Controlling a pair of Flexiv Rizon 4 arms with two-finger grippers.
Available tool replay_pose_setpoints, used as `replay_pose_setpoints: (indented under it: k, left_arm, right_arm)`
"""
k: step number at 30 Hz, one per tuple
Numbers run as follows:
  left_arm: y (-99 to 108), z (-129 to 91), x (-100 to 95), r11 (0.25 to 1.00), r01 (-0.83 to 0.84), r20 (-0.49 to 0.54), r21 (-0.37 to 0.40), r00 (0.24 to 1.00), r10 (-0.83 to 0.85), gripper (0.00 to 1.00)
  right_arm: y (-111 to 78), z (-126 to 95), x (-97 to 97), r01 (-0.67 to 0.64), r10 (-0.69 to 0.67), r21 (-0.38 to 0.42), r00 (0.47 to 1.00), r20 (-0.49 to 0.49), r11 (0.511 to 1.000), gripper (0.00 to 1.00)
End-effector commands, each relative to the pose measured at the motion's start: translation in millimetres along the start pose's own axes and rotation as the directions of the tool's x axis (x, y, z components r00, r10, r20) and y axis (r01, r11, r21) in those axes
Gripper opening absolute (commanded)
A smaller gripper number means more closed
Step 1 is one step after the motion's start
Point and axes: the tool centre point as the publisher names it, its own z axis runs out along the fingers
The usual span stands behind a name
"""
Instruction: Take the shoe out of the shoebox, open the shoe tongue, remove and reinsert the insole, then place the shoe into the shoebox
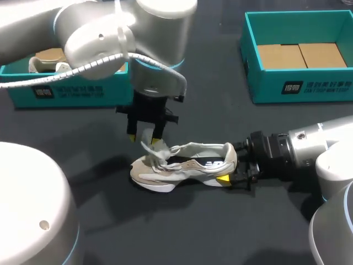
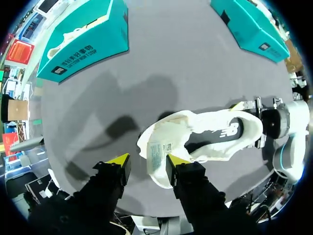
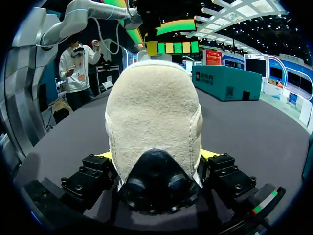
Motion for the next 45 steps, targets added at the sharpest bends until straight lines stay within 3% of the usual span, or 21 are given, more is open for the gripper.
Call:
replay_pose_setpoints:
  k: [1, 7, 11, 20, 28, 31, 33, 36, 38, 45]
  left_arm:
    - [5.5, -20.4, -16.3, 0.995, -0.049, -0.119, 0.082, 0.991, 0.058, 0.46]
    - [4.7, -43.3, -6.1, 0.965, -0.225, -0.173, 0.136, 0.953, 0.247, 0.46]
    - [4.6, -58.7, -1.7, 0.899, -0.404, -0.213, 0.171, 0.875, 0.434, 0.46]
    - [-3.8, -85.3, 16.0, 0.631, -0.734, -0.197, 0.249, 0.600, 0.775, 0.46]
    - [-12.1, -99.9, 35.6, 0.383, -0.882, -0.110, 0.273, 0.367, 0.924, 0.42]
    - [-17.1, -104.1, 41.3, 0.286, -0.917, -0.079, 0.280, 0.275, 0.958, 0.29]
    - [-19.8, -105.5, 47.1, 0.238, -0.930, -0.059, 0.280, 0.231, 0.971, 0.02]
    - [-21.8, -105.4, 59.7, 0.156, -0.948, -0.039, 0.279, 0.151, 0.988, 0.00]
    - [-22.8, -105.2, 71.7, 0.175, -0.946, -0.018, 0.272, 0.177, 0.984, 0.00]
    - [-22.8, -105.2, 71.7, 0.175, -0.946, -0.018, 0.272, 0.177, 0.984, 0.00]
  right_arm:
    - [-0.4, 2.3, 0.1, 0.000, 0.000, 0.003, 1.000, 0.000, 1.000, 0.00]
    - [-0.4, 2.3, 0.1, 0.000, 0.000, 0.003, 1.000, 0.000, 1.000, 0.00]
    - [-0.4, 2.3, 0.1, 0.000, 0.000, 0.003, 1.000, 0.000, 1.000, 0.00]
    - [-0.4, 2.3, 0.1, 0.000, 0.000, 0.003, 1.000, 0.000, 1.000, 0.00]
    - [-0.4, 2.3, 0.1, 0.000, 0.000, 0.003, 1.000, 0.000, 1.000, 0.00]
    - [-0.4, 2.3, 0.1, 0.000, 0.000, 0.003, 1.000, 0.000, 1.000, 0.00]
    - [-0.4, 2.3, 0.1, 0.000, 0.000, 0.003, 1.000, 0.000, 1.000, 0.00]
    - [-0.4, 2.3, 0.1, 0.000, 0.000, 0.003, 1.000, 0.000, 1.000, 0.00]
    - [-0.4, 2.3, 0.1, 0.000, 0.000, 0.003, 1.000, 0.000, 1.000, 0.00]
    - [-0.4, 2.3, 0.1, 0.000, 0.000, 0.003, 1.000, 0.000, 1.000, 0.00]
